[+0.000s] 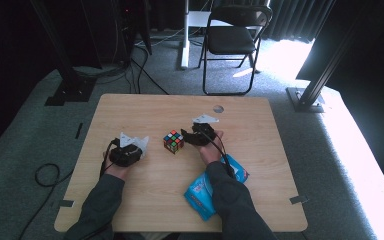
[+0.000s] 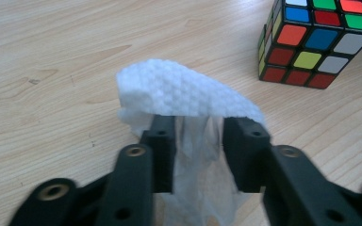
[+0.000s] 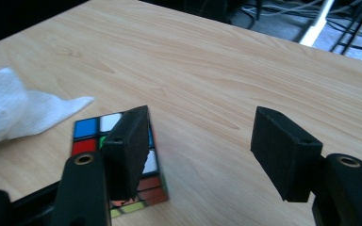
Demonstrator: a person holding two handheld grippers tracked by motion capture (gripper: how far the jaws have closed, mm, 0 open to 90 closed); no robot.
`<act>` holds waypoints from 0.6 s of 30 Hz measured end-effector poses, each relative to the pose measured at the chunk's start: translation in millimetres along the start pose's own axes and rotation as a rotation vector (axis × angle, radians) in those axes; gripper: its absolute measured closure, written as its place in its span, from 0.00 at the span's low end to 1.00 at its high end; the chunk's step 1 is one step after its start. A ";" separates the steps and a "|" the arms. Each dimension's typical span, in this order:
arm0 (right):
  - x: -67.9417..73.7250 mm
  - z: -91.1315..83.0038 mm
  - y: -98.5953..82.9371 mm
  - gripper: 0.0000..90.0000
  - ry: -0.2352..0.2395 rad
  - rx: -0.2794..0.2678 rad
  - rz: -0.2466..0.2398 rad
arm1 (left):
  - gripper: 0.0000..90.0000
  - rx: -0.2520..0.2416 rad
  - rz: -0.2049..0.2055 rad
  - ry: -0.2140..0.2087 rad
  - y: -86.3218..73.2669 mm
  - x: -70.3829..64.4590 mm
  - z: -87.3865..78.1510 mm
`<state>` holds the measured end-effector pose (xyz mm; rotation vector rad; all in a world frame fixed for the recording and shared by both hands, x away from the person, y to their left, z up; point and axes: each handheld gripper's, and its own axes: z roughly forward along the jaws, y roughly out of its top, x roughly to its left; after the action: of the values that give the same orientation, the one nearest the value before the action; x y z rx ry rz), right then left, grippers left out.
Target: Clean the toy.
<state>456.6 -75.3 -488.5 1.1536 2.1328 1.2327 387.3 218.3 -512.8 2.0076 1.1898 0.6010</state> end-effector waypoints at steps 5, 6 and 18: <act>1.0 -0.2 0.3 0.41 -0.002 -0.004 -0.008 | 0.52 0.012 -0.002 0.026 -0.1 0.3 -2.6; 1.1 -0.5 0.3 0.41 0.000 -0.008 -0.005 | 0.50 0.013 -0.006 0.033 -0.7 1.3 -4.0; 0.9 -2.1 0.3 0.41 -0.006 -0.021 -0.004 | 0.44 0.023 -0.150 0.111 -21.6 29.4 -21.6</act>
<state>454.8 -75.5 -487.1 1.1422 2.1124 1.2452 374.2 258.6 -514.8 1.9040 1.4058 0.6321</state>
